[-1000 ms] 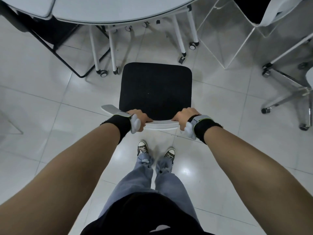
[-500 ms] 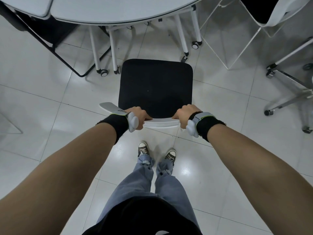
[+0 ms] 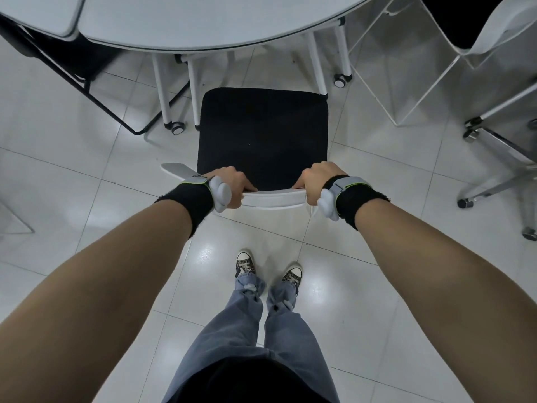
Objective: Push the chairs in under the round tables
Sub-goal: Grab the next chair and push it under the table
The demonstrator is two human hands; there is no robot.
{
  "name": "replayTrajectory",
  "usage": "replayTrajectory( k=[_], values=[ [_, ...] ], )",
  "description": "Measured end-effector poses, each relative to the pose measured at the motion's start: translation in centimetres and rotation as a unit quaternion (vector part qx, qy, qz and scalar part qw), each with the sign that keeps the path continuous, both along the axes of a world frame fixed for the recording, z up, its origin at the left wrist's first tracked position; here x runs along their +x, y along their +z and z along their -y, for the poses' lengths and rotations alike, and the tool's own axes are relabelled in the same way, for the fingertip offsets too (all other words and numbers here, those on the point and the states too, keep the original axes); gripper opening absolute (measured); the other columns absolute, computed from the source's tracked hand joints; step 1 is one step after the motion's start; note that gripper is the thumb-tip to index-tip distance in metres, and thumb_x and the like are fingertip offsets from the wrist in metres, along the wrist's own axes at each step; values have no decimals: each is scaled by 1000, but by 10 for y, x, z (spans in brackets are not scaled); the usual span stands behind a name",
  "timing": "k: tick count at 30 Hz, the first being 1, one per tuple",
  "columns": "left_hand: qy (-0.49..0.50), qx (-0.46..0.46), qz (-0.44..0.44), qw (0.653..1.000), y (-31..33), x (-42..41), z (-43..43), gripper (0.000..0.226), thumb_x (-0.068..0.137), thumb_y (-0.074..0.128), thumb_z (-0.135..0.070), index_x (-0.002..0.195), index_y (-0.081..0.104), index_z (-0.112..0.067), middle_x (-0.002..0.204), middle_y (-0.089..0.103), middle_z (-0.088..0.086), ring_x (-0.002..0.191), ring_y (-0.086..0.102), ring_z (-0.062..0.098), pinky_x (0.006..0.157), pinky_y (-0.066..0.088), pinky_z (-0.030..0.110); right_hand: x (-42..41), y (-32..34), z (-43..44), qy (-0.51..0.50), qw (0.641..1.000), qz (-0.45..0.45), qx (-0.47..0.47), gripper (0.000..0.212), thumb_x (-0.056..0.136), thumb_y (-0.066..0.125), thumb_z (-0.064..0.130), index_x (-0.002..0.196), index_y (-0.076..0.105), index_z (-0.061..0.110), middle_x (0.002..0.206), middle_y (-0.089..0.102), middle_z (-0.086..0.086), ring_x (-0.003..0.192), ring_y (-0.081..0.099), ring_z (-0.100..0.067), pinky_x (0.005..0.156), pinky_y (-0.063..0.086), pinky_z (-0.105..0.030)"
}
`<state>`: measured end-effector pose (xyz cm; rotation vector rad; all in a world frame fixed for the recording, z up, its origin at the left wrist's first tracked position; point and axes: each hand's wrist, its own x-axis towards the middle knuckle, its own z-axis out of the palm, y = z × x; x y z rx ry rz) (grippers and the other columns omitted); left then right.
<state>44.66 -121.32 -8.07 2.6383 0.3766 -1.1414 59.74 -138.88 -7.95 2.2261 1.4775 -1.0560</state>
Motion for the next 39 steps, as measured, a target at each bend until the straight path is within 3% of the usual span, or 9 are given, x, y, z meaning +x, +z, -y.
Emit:
replayTrajectory(
  k=[3,10,18,24,30,39],
  values=[
    [12,-6,-1,1000,0,12,-13,51,85,58,-13,129,56,-40,107,69,-5,79,59,17,67,52,28,13,0,-14,-2,1000,0,0,52,71,60,16,120,66,36,94,72,2,76,60,-20,69,47,-27],
    [9,-16,5,1000,0,31,-30,46,87,57,-16,128,57,-39,92,63,-8,75,57,15,59,43,25,33,-1,-31,1,1000,7,-10,57,67,57,18,118,65,42,94,72,4,76,61,-19,66,44,-26],
    [21,-28,8,999,0,54,-49,47,85,57,-15,126,59,-39,104,69,-3,79,60,18,62,48,26,59,-3,-52,-7,1000,-2,-10,55,63,56,17,111,69,41,87,72,5,69,59,-19,62,42,-25],
    [51,-9,15,999,7,84,-73,47,82,55,-18,118,61,-47,83,63,-12,72,57,15,52,41,21,95,1,-84,18,1000,-2,-1,59,62,55,18,115,67,42,94,72,2,78,62,-22,69,48,-29],
    [82,2,15,996,4,113,-99,47,80,56,-21,116,61,-50,95,70,-9,77,63,18,64,55,28,129,0,-117,35,999,-3,11,60,58,55,18,111,69,41,89,71,1,75,59,-22,65,44,-28],
    [83,-18,-4,996,8,134,-122,52,78,58,-16,119,60,-48,92,67,-12,71,57,12,45,34,16,153,1,-144,71,997,-7,-9,58,64,57,18,115,67,42,89,72,2,76,62,-21,67,48,-29]
  ],
)
